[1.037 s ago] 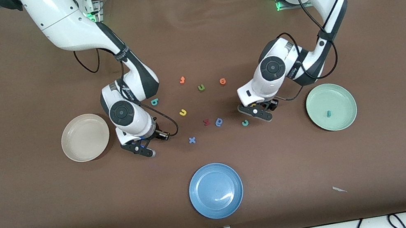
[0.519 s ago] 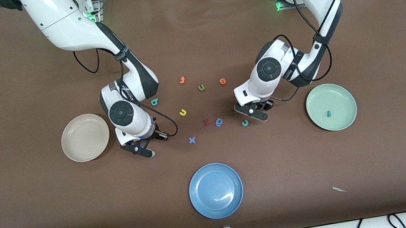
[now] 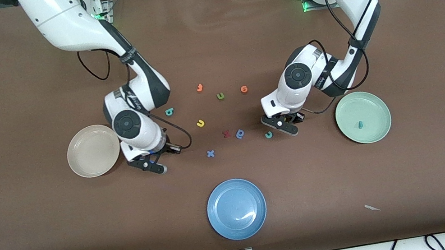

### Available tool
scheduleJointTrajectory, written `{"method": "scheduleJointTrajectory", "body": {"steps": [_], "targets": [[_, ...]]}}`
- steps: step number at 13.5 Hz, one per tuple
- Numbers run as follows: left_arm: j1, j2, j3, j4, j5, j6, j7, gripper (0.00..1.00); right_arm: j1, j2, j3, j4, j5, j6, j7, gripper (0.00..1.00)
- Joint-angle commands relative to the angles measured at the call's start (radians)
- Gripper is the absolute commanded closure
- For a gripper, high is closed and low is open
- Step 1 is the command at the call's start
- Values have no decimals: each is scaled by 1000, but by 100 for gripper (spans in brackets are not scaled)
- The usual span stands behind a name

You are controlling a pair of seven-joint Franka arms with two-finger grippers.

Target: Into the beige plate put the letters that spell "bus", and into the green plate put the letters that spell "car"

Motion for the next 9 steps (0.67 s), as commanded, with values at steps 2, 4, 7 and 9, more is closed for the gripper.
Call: {"method": "scheduleJointTrajectory", "body": {"steps": [2, 4, 7, 9], "targets": [[62, -111, -5, 7, 29, -151, 40, 100, 0, -152, -99, -142, -14, -77, -242, 100], [132, -130, -6, 5, 27, -197, 94, 99, 0, -241, -158, -259, -22, -59, -382, 100], [261, -125, -5, 1, 27, -200, 293, 97, 0, -350, -261, -481, -22, 108, -632, 100], [300, -112, -5, 2, 26, -197, 359, 56, 0, -362, -312, -588, -20, 256, -754, 100]]}}
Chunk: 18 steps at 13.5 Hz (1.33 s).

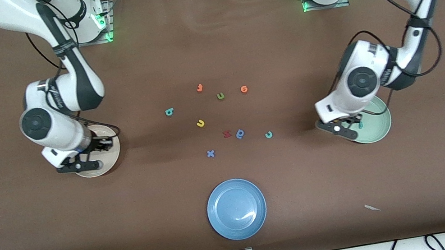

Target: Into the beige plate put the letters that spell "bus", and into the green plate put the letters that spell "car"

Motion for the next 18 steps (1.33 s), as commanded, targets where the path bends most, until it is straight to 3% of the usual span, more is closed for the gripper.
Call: {"method": "scheduleJointTrajectory", "body": {"steps": [1, 2, 3, 4, 7, 9, 13, 18], "targets": [[33, 3, -12, -11, 25, 0, 54, 1, 5, -55, -36, -184, -14, 206, -127, 100], [33, 0, -13, -10, 25, 0, 54, 0, 3, -39, -36, -191, -13, 241, -135, 100], [27, -3, -16, -9, 24, 0, 47, 0, 3, -33, -36, -189, -6, 248, -133, 61], [24, -4, -31, -8, 24, -2, 46, 0, 3, -32, -36, -186, 0, 246, -130, 1], [6, 3, -129, 19, 22, 0, 15, 0, 6, -68, -25, -176, 9, 170, -49, 0], [-75, 42, -134, 85, 18, 0, -18, 0, 11, -73, 20, -162, 9, 156, 85, 0], [-164, 193, -133, 260, 27, 11, 0, 0, 16, -53, 177, -108, 9, 157, 453, 0], [-240, 307, -119, 310, 33, 125, 29, 7, 34, 28, 307, -42, 7, 168, 751, 0]]}}
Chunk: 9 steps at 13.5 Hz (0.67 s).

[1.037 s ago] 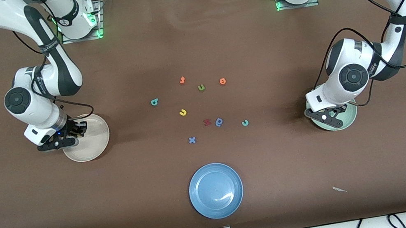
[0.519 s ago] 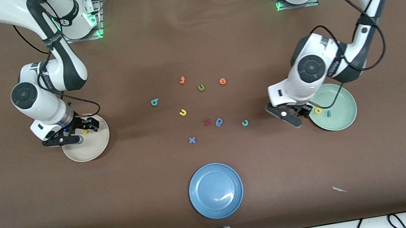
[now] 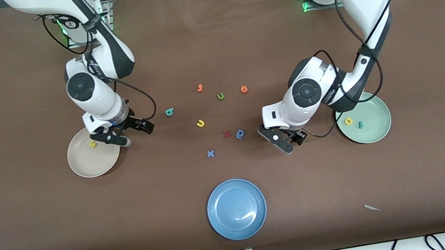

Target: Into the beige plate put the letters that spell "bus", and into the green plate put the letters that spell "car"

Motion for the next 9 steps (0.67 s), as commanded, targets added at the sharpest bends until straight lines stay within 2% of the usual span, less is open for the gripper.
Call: {"method": "scheduleJointTrajectory", "body": {"steps": [1, 3, 5, 9], "targets": [[-26, 43, 8, 44, 38, 28, 13, 8, 26, 59, 26, 50, 3, 5, 108, 0], [-44, 44, 8, 42, 36, 28, 12, 12, 73, 91, 26, 51, 3, 41, 175, 0], [-79, 44, 41, 38, 36, 28, 10, 27, 112, 117, 24, 54, 1, 55, 218, 0], [-115, 46, 83, 29, 36, 28, 10, 34, 126, 142, 26, 53, 1, 58, 234, 0]]}}
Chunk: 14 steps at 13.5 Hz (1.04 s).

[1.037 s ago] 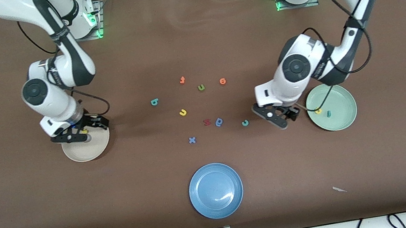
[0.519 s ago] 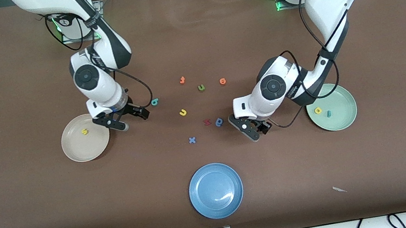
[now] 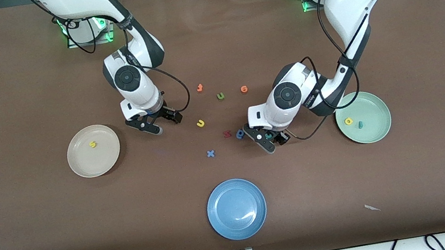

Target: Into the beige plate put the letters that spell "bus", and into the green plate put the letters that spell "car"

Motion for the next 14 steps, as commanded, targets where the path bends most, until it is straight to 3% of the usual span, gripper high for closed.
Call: {"method": "scheduleJointTrajectory", "body": {"steps": [1, 2, 3, 4, 6, 10, 13, 14], "targets": [[-18, 7, 20, 13, 36, -6, 2, 47, 12, 18, -4, 16, 3, 3, 21, 1], [-18, 5, 20, 13, 36, -6, 1, 67, 14, 19, -4, 13, 3, 3, 24, 1], [-18, 5, 18, 13, 36, -8, 1, 95, 17, 19, -3, 11, 3, 3, 41, 1], [-18, 4, 20, 16, 36, -16, -2, 100, 21, 19, -2, 11, 3, 3, 52, 2], [-4, -14, 18, 21, 35, -46, -2, 100, 30, 19, -2, 11, 3, 0, 67, 5], [51, -128, 14, 27, 19, -248, 5, 100, 33, 19, -2, 5, 3, -1, 73, 14], [169, -180, 6, 16, 18, -386, 7, 100, 38, 8, -1, -15, 3, 3, 73, 34], [194, -188, 5, 9, 18, -413, 9, 100, 40, 6, -1, -16, 3, 5, 73, 35]]}}
